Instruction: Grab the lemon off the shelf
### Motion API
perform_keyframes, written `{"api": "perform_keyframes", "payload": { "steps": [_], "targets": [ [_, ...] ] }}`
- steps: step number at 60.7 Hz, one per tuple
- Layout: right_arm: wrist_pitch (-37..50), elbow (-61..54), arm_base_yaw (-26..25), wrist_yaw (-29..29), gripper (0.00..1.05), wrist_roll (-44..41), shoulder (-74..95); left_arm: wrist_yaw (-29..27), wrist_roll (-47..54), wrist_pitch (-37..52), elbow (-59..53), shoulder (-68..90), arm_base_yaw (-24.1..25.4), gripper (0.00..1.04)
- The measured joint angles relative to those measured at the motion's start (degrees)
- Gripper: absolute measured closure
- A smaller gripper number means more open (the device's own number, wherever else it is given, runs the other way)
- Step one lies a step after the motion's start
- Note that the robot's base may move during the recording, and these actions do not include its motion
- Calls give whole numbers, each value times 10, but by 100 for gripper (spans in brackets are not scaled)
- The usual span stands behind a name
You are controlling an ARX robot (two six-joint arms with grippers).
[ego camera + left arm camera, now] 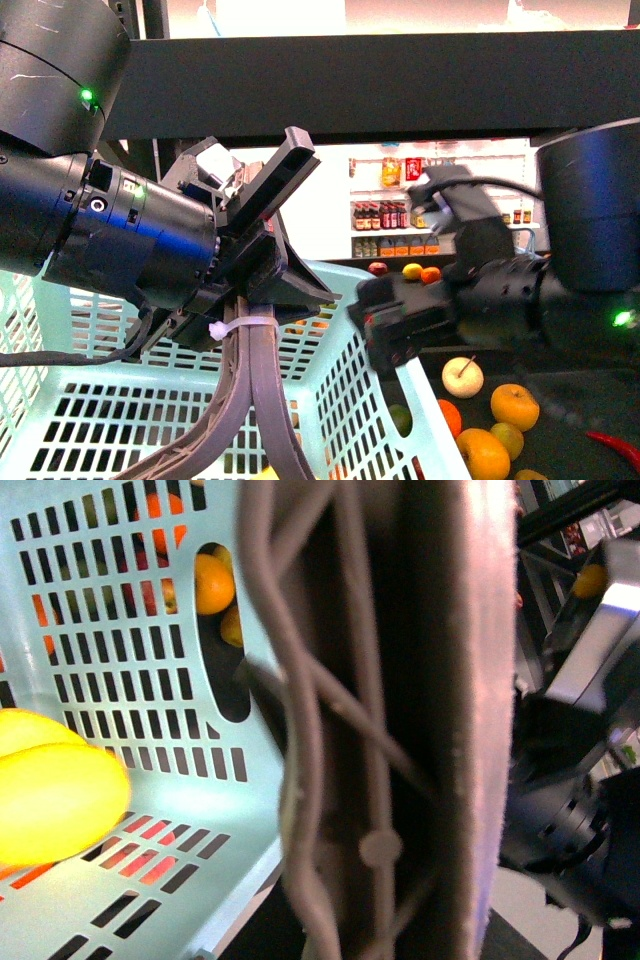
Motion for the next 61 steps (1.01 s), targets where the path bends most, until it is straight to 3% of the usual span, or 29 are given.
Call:
{"api": "perform_keyframes", "payload": {
  "steps": [12, 23, 34, 49, 54, 61],
  "targets": [
    [-21, -48, -77, 45, 2, 2, -121, -3, -3, 0, 0, 0, 0, 92],
    [-52, -159, -155, 66, 2, 17, -284, -2, -3, 0, 0, 0, 0, 92],
    [-150, -293, -227, 63, 3, 35, -512, -2, -4, 0, 0, 0, 0, 92],
    [-348, -441, -301, -48, 41, 35, -848, 0, -4, 0, 0, 0, 0, 92],
    [-340, -478, -317, -55, 58, 35, -924, -2, -4, 0, 0, 0, 0, 92],
    [-337, -524, -297, -27, 77, 35, -953, -2, -3, 0, 0, 0, 0, 92]
  ]
}}
